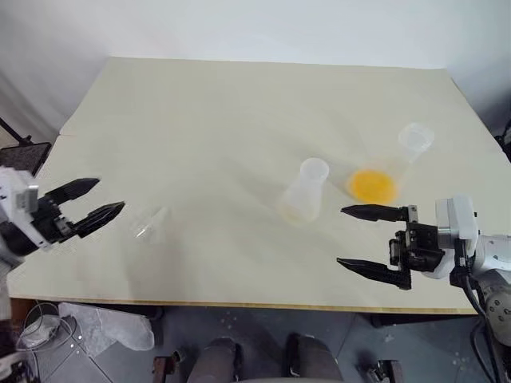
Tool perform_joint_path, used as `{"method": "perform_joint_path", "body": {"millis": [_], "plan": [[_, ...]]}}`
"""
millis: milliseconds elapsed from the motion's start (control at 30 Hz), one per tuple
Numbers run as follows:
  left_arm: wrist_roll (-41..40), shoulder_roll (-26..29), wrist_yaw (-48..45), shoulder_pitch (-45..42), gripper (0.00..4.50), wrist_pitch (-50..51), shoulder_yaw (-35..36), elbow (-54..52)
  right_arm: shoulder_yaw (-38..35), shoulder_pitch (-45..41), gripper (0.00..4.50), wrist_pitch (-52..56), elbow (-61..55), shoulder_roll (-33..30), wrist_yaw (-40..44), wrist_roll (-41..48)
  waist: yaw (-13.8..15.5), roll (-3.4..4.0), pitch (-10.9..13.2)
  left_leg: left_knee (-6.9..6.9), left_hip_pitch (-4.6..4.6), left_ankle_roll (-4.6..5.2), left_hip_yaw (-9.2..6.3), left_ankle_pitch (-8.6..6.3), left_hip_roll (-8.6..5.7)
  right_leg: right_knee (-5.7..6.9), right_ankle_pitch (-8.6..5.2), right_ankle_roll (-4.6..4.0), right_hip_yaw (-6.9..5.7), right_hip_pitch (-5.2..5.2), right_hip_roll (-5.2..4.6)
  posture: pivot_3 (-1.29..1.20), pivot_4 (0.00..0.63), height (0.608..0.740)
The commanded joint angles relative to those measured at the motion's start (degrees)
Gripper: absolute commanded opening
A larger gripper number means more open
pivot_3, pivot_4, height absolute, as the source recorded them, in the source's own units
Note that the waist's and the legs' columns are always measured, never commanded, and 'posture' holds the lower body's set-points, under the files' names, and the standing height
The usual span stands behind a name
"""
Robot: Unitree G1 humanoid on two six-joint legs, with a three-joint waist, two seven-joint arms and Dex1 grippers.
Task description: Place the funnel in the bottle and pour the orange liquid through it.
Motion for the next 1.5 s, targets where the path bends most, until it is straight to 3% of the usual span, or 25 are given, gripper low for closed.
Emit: {"method": "perform_joint_path", "body": {"millis": [33, 233, 500, 833, 1033, 1500], "plan": [[-3.0, -0.8, 2.2, 3.2, 4.47, 0.5, 3.6, -2.9, 0.4, -1.0, 4.5, -0.2, -1.8, 1.4, -0.1, 2.3, 0.0, 0.0, 0.0, -0.01, 0.01, -0.01, 0.0, -0.01, 0.0, 0.01, 0.0, 0.0, 0.04, 0.0, 0.0, 0.0, 0.15, 0.74], [-3.9, -3.2, 5.0, 8.4, 4.47, -0.2, 4.7, -2.8, 0.5, 3.4, 4.5, 1.7, -5.0, 4.9, -3.0, 6.1, -0.1, 0.0, 0.0, -0.09, 0.02, -0.05, -0.01, -0.03, -0.01, 0.05, -0.01, -0.02, 0.1, -0.07, 0.02, 0.0, 0.15, 0.74], [-2.7, -2.8, 4.3, 9.7, 4.47, -3.0, 1.0, -0.9, 2.6, 9.4, 4.5, -0.7, -4.7, 8.1, -3.6, 2.6, -0.1, -0.02, 0.0, -0.08, 0.06, -0.07, 0.1, -0.04, -0.01, 0.07, -0.01, -0.02, 0.19, -0.09, 0.05, 0.0, 0.15, 0.74], [3.2, -0.9, 3.2, 5.2, 4.47, -11.0, -6.0, 5.1, 3.1, 10.3, 4.5, -1.5, -3.7, 9.8, -4.3, 2.1, -0.2, -0.02, 0.0, -0.11, 0.06, -0.08, 0.12, -0.05, -0.01, 0.12, -0.02, -0.03, 0.2, -0.15, 0.07, 0.0, 0.15, 0.74], [8.9, -1.0, 3.6, -2.8, 4.47, -18.9, -12.4, 14.4, 3.9, 10.8, 4.5, -2.3, -3.3, 10.9, -5.1, 0.5, 0.0, -0.02, 0.0, -0.11, 0.05, -0.06, 0.2, -0.04, -0.08, 0.18, -0.02, -0.03, -0.16, -0.19, 0.04, 0.0, 0.15, 0.74], [12.7, -0.5, -1.0, -13.0, 4.47, -21.6, -21.7, 26.1, 3.4, 10.9, 4.5, -4.4, -2.5, 12.4, -6.6, -1.0, -0.2, -0.03, 0.0, -0.11, 0.09, -0.05, 0.27, -0.03, -0.09, 0.36, -0.02, -0.03, -0.2, -0.24, 0.04, 0.0, 0.15, 0.74]]}}
